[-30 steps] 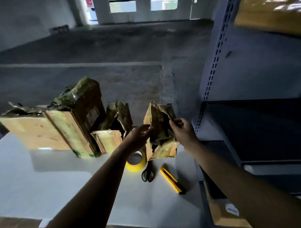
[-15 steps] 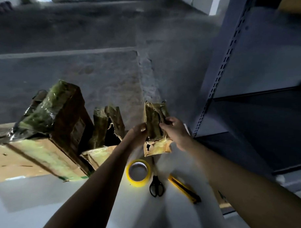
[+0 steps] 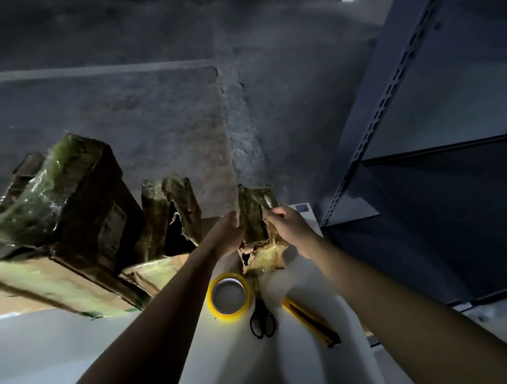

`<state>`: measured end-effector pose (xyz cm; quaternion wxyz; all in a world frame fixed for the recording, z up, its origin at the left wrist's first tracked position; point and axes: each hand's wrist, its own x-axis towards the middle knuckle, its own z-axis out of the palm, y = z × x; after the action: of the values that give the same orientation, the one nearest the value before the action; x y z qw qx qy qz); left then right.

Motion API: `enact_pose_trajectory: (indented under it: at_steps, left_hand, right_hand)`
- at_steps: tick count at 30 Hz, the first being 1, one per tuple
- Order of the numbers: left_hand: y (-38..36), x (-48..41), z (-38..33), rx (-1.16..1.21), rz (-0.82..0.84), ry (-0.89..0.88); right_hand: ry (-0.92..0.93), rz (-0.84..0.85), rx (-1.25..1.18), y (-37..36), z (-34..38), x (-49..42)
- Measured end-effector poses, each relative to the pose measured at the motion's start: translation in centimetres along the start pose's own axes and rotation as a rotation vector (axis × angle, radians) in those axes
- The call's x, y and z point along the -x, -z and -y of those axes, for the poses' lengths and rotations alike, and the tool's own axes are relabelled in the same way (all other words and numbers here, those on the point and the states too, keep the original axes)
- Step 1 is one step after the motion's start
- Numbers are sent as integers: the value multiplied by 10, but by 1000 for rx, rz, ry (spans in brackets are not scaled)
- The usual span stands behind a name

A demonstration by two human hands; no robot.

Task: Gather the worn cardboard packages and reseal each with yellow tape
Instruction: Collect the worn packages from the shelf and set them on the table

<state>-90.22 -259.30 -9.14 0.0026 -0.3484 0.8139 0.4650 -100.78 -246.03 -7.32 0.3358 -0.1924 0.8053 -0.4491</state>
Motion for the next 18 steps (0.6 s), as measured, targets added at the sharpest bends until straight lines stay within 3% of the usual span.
enact_pose_trajectory:
  at_steps: [10,18]
  left_hand:
    - [0,3,-26,-46,-163,-164]
    - [-37,34,-67,-67,-94,-298]
  right_hand:
    - [25,-172,-20,22,6,29]
    - [63,-298,-69,64,-10,90]
